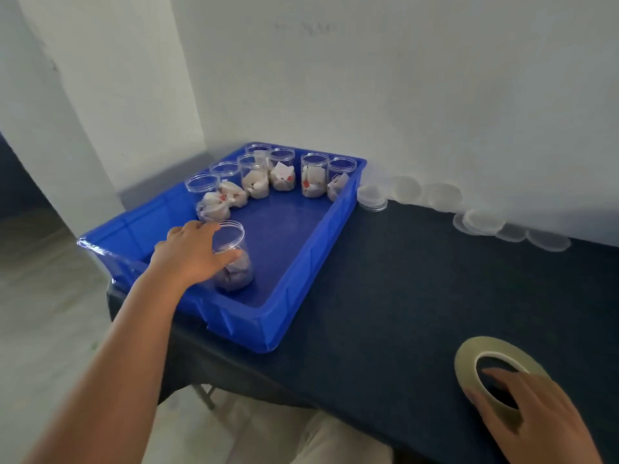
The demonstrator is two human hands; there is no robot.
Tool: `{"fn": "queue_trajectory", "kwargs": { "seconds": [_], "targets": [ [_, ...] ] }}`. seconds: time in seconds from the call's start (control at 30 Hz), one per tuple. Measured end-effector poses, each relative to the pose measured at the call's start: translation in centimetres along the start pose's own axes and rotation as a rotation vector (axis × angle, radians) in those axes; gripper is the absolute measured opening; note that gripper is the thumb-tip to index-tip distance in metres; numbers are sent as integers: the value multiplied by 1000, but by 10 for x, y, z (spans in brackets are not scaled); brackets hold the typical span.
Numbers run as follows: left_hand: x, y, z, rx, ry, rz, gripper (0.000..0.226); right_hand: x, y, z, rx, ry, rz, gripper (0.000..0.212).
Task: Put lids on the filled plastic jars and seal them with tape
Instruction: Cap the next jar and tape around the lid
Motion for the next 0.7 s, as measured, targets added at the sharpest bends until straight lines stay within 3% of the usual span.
{"fn": "queue_trajectory", "kwargs": {
  "seconds": [0.07, 0.17, 0.27, 0.37, 0.43, 0.5, 0.6, 0.7],
  "targets": [
    [-11, -5, 5, 106, -20, 37, 67, -1, 1, 4, 22, -25, 56, 43],
    [-13, -5, -1, 135, -120, -16, 31, 1, -1, 3, 2, 16, 89, 42],
    [-5, 1, -13, 221, -168, -104, 30, 4, -5, 1, 53, 48, 43, 47],
    [9, 18, -33, 325, -230, -324, 30, 4, -7, -2, 88, 42, 3, 45],
    [23, 38, -55, 462, -326, -471, 31, 5, -12, -6, 80, 43, -23, 43],
    [38, 57, -81, 601, -451, -516, 35, 5, -14, -10, 68, 40, -52, 40],
    [58, 61, -126, 734, -627, -375, 38, 5, -15, -17, 96, -15, -77, 32],
    [82, 24, -177, 768, -721, -79, 39, 4, -12, -23, 48, -128, -71, 29]
  ]
}}
Point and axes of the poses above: each hand's wrist, its own x-axis away from the middle knuckle, its own y-axis out of the back of the hand, z = x × y, the point moved 4 cm from there along -x, towards the middle knuckle, and after that the axes turned 3 degrees about x, right-handed, at the moved point
